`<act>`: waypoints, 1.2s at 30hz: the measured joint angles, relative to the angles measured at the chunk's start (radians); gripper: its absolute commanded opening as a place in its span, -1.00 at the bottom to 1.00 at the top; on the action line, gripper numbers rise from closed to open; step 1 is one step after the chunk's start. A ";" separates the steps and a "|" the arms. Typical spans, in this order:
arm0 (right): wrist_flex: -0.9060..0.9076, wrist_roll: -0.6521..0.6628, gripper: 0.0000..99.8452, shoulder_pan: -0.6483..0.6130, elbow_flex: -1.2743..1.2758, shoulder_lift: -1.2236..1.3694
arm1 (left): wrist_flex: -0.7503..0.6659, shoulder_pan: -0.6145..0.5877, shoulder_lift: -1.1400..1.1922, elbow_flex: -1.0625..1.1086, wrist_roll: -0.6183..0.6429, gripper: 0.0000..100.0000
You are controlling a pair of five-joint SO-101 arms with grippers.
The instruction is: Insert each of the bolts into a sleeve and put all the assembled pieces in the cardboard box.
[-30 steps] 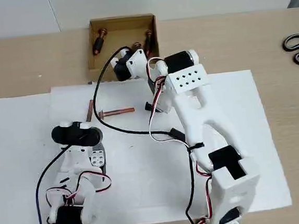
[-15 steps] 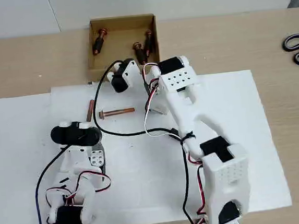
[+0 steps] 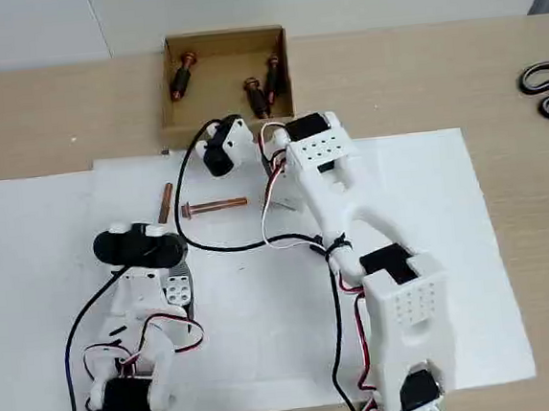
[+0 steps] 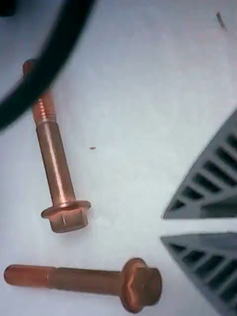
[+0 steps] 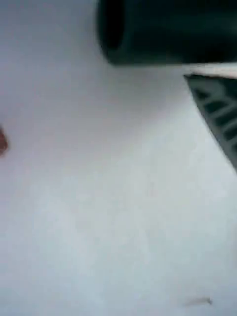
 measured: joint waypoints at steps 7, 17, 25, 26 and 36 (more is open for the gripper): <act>-0.034 0.003 -0.61 -0.011 0.000 0.041 | 0.000 0.000 0.000 0.000 0.000 -0.99; -0.041 0.003 -0.93 -0.011 -0.015 0.084 | 0.000 0.000 0.000 0.000 0.000 -0.99; -0.044 0.003 -0.99 -0.009 -0.015 0.080 | 0.000 0.000 0.000 0.000 0.000 -0.99; -0.044 0.003 -0.99 -0.009 -0.015 0.071 | 0.000 0.000 0.000 0.000 0.000 -0.99; 0.003 -0.207 -0.99 -0.017 0.003 -0.117 | 0.000 0.000 0.000 0.000 0.000 -0.99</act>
